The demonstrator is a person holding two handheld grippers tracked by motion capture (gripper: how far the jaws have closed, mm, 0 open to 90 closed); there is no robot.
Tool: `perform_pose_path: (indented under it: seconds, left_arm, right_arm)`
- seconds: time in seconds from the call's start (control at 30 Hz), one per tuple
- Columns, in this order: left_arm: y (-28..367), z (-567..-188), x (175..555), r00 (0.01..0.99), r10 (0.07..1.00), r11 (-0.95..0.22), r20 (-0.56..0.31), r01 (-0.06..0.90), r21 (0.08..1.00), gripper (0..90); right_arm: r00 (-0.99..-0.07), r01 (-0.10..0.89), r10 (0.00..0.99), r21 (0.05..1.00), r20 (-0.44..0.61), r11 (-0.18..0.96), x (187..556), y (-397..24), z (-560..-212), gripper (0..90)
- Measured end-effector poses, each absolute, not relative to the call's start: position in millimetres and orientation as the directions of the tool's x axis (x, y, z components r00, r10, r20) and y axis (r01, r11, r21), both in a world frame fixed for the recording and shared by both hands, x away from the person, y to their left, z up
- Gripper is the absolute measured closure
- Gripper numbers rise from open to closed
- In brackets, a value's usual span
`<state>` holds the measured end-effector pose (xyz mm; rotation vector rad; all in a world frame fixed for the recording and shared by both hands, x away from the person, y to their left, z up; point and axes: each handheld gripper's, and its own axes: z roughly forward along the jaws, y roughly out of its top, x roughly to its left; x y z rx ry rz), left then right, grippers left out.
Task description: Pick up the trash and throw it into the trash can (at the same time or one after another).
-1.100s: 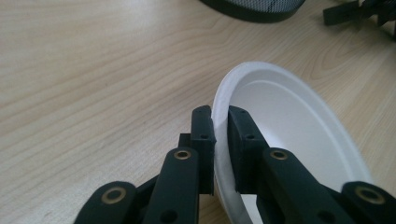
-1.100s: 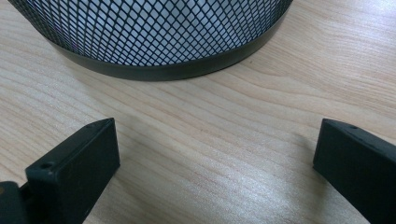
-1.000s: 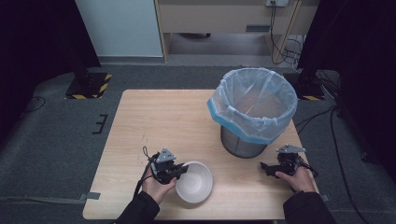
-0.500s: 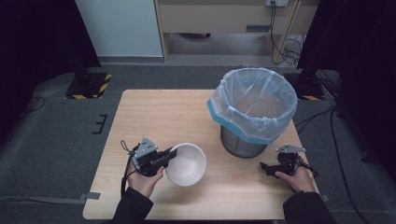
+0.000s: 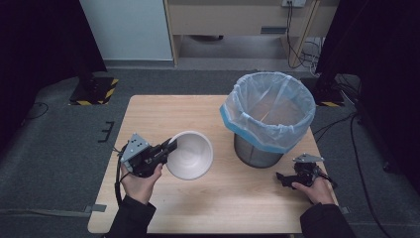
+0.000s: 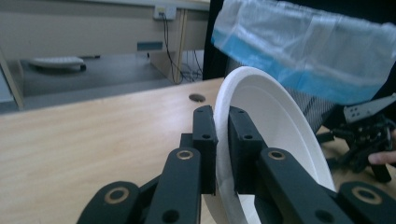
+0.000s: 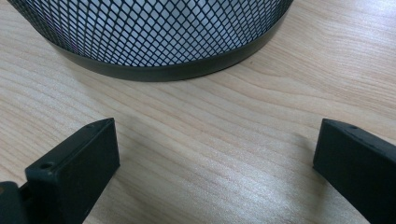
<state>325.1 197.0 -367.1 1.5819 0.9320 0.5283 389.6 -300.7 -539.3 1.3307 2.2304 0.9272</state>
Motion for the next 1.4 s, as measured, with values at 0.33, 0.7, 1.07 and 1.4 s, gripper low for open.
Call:
perform_pose_path:
  seconds: [0.33, 0.7, 1.07, 1.4]
  left_arm:
    - [187, -333, 343, 0.594, 0.791, 0.043, -0.149, 0.189, 0.981, 82.5]
    - [168, -301, 361, 0.608, 0.784, 0.064, -0.122, 0.116, 0.991, 82.5]
    - [130, -270, 383, 0.636, 0.767, 0.064, -0.083, 0.053, 0.997, 82.5]
    - [98, -260, 401, 0.649, 0.756, 0.076, -0.083, 0.039, 0.996, 82.4]
  right_arm:
    - [-0.480, 0.623, 0.877, 0.706, 0.006, 0.336, 390, -301, -539, 0.6]
    - [-0.480, 0.624, 0.877, 0.706, 0.006, 0.336, 390, -301, -539, 0.6]
    - [-0.477, 0.627, 0.879, 0.705, 0.011, 0.331, 390, -301, -539, 0.6]
    - [-0.476, 0.626, 0.879, 0.707, 0.011, 0.330, 390, -300, -539, 0.6]
